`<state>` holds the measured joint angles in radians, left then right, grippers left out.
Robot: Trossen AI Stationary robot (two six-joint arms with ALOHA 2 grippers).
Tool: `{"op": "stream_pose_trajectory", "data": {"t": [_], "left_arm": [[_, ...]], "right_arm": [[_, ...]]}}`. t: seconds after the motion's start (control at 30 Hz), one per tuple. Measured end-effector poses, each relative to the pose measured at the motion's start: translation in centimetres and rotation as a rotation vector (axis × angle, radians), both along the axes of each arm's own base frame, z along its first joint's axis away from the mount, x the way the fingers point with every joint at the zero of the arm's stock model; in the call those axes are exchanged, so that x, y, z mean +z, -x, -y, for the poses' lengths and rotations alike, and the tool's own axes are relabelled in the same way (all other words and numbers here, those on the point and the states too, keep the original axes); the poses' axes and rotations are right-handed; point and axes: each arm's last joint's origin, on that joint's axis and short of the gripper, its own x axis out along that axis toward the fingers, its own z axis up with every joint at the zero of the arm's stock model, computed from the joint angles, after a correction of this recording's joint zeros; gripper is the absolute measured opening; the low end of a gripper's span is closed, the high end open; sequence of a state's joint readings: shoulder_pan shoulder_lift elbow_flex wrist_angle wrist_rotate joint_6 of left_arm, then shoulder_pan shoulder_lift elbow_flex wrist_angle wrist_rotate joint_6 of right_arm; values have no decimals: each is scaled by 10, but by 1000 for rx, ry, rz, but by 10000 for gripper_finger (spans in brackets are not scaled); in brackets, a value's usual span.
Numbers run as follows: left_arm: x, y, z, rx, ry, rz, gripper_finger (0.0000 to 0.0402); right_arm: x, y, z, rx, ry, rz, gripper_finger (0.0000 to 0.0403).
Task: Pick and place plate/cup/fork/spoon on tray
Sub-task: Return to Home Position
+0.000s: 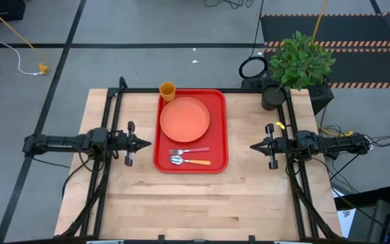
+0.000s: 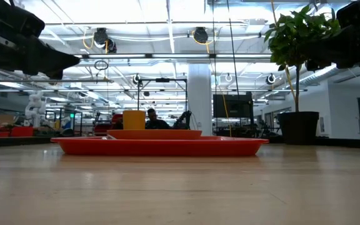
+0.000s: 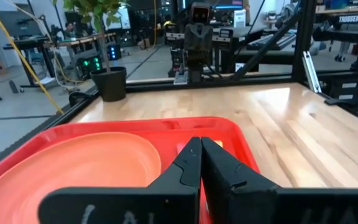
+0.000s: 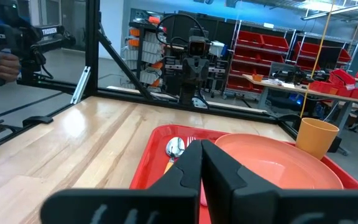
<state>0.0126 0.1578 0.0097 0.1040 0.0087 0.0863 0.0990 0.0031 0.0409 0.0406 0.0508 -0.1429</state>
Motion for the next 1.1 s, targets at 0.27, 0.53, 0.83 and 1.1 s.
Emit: {"op": "stream_pose_trajectory", "data": {"t": [0.27, 0.53, 0.83, 1.1], "left_arm": [[0, 6, 1, -18, -5, 13, 5], [4, 9, 1, -18, -25, 58, 6], [4, 9, 1, -18, -35, 58, 11], [4, 9, 2, -48, -32, 57, 5]], "right_arm": [[0, 0, 0, 0, 0, 0, 0], [0, 0, 0, 0, 0, 0, 0], [0, 0, 0, 0, 0, 0, 0], [0, 0, 0, 0, 0, 0, 0]]}}
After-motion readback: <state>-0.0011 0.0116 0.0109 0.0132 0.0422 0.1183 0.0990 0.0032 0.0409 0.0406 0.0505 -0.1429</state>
